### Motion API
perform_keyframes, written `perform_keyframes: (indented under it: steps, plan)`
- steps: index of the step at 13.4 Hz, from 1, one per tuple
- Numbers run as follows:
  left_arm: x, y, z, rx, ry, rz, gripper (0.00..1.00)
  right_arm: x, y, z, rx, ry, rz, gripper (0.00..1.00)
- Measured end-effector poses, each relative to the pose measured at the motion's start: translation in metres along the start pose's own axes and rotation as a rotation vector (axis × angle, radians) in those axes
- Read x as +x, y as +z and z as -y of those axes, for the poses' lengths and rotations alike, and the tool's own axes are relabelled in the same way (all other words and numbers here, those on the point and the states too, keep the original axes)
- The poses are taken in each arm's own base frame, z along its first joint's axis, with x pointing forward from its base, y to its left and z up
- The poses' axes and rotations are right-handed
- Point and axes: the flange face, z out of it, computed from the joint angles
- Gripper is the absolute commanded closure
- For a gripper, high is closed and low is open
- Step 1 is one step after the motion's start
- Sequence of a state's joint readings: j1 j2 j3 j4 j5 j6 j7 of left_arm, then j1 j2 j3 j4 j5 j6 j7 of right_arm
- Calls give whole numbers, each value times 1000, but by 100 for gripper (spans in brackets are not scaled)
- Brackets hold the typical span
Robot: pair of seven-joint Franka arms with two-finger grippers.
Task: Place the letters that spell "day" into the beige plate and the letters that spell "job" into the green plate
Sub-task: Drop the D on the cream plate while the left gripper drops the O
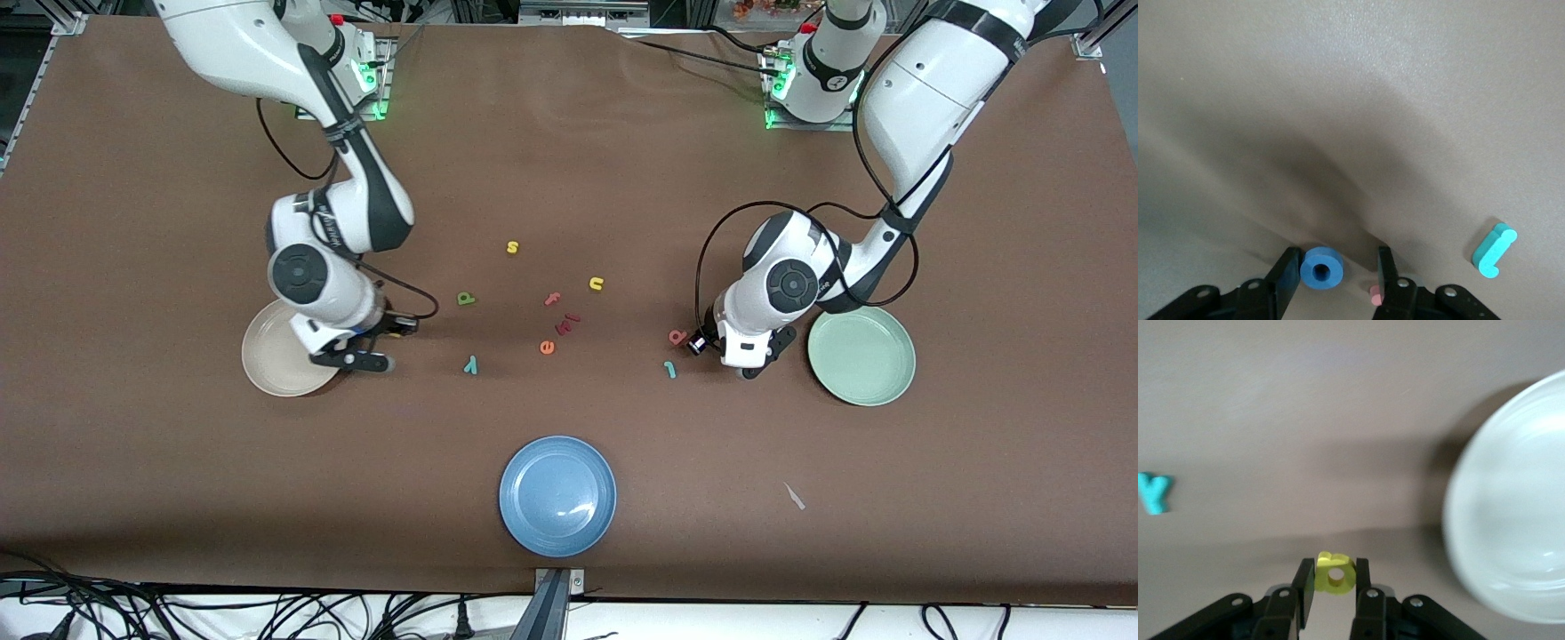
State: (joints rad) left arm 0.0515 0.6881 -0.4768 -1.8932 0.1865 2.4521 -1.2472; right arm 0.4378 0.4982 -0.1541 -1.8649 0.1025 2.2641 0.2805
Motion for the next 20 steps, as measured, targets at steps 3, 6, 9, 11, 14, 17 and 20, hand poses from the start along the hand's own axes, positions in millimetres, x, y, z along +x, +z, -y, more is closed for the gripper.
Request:
perform_keyframes:
  steps: [3, 6, 9, 11, 14, 17, 20]
  plan:
    - [-1, -2, -1, -1, 3, -1, 80, 10, -12, -78, -33, -85, -4, 99]
    - [-4, -3, 1, 41, 44, -18, 94, 12, -4, -126, -46, -140, 5, 66]
    - [15, -17, 7, 79, 106, -36, 94, 14, 14, -153, -50, -156, 15, 0]
    - [59, -61, 23, 102, 162, -53, 94, 14, 16, -148, -45, -153, 17, 0]
    - [131, -132, 70, 134, 259, -68, 93, 12, 13, -114, -13, -59, 21, 0]
    - [194, -149, 134, 143, 333, -40, 93, 1, 15, -58, 16, 47, 30, 0]
    - [214, -142, 157, 142, 357, -16, 93, -17, 16, 0, 45, 147, 48, 0]
